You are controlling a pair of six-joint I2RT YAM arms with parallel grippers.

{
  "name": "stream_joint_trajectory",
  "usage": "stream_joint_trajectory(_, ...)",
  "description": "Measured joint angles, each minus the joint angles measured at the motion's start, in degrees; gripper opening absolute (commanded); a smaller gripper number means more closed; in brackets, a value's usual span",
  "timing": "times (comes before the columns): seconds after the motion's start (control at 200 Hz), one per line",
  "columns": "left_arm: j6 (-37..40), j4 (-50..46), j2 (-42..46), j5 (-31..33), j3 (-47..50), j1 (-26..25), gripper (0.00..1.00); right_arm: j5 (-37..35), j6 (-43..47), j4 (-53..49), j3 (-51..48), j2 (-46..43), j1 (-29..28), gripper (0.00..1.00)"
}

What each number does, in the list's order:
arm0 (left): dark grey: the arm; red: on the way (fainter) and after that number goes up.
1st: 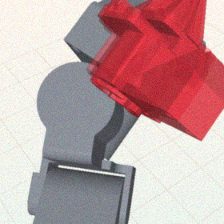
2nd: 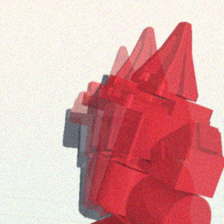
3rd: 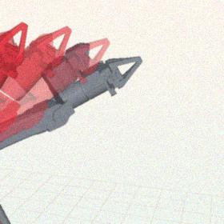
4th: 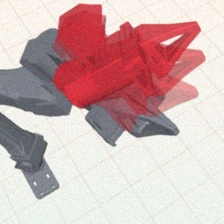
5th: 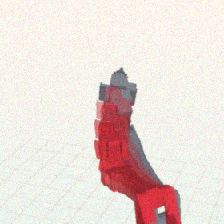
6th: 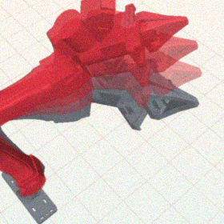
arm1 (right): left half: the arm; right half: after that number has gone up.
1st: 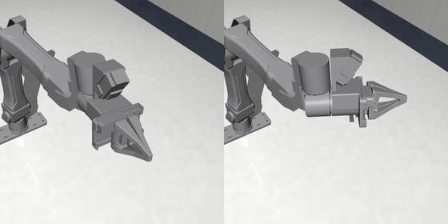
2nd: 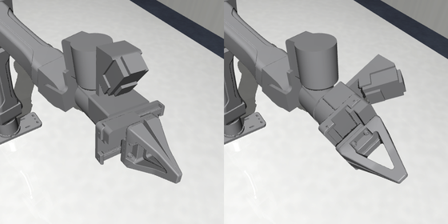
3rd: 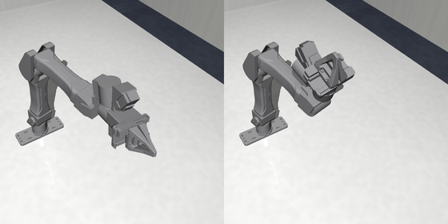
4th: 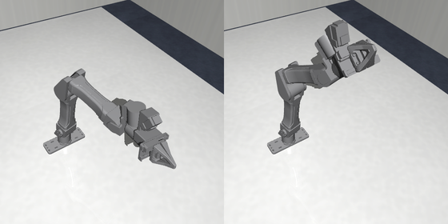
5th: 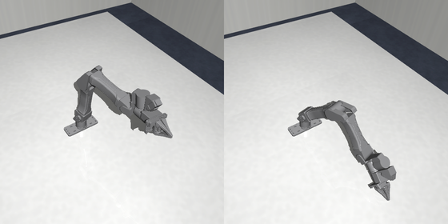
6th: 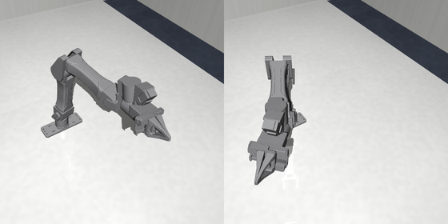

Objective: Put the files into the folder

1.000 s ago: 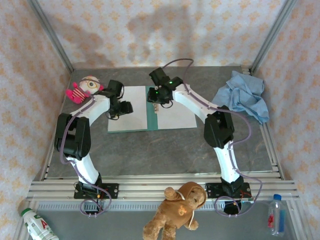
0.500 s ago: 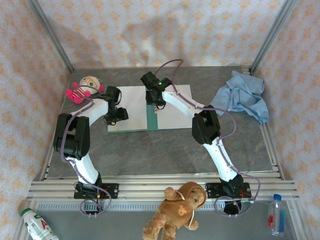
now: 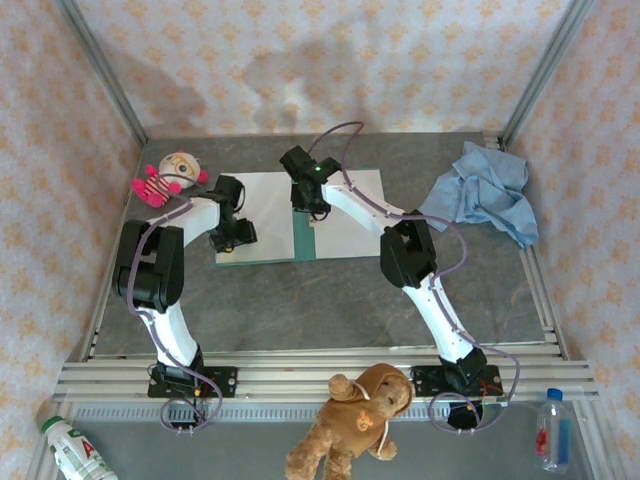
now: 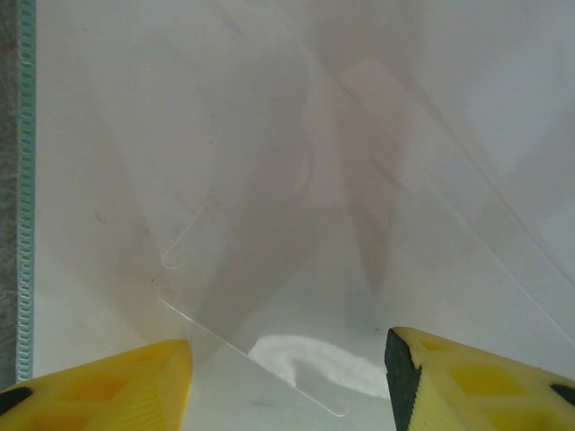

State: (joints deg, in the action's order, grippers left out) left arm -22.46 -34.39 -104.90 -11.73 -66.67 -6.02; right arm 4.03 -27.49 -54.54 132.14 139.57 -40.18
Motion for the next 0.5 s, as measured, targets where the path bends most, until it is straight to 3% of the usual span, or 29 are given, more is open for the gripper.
stream_joint_trajectory(0.5,0.0,0.02,-0.31,-0.31,-0.39,0.0,0.57,0.02,0.02,-0.35,0.63,0.2,0.0,0.26)
